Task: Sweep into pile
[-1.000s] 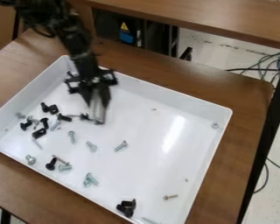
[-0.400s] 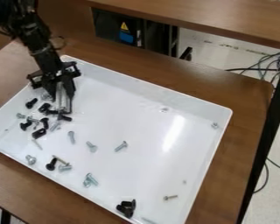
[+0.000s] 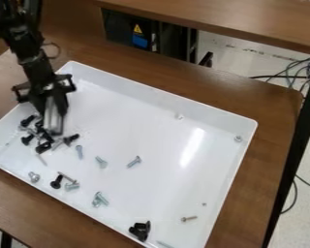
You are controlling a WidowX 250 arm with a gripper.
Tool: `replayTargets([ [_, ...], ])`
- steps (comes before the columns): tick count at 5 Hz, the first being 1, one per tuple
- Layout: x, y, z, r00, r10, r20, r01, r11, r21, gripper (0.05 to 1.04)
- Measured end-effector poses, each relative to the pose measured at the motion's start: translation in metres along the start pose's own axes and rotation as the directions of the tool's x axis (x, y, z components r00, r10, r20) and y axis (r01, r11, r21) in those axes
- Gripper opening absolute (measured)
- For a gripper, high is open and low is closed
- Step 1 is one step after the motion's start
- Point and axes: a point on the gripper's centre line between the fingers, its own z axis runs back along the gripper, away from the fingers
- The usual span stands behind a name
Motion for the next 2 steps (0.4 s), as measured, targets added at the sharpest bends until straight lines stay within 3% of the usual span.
replayTargets([
  [1, -0.013, -0.037, 0.033, 0.993, -0.078, 0.091, 0.073, 0.996, 0.056, 0.359],
  [2, -0.04, -0.099, 0.036, 0.963, -0.237, 0.129, 0.227, 0.97, 0.09, 0.359],
])
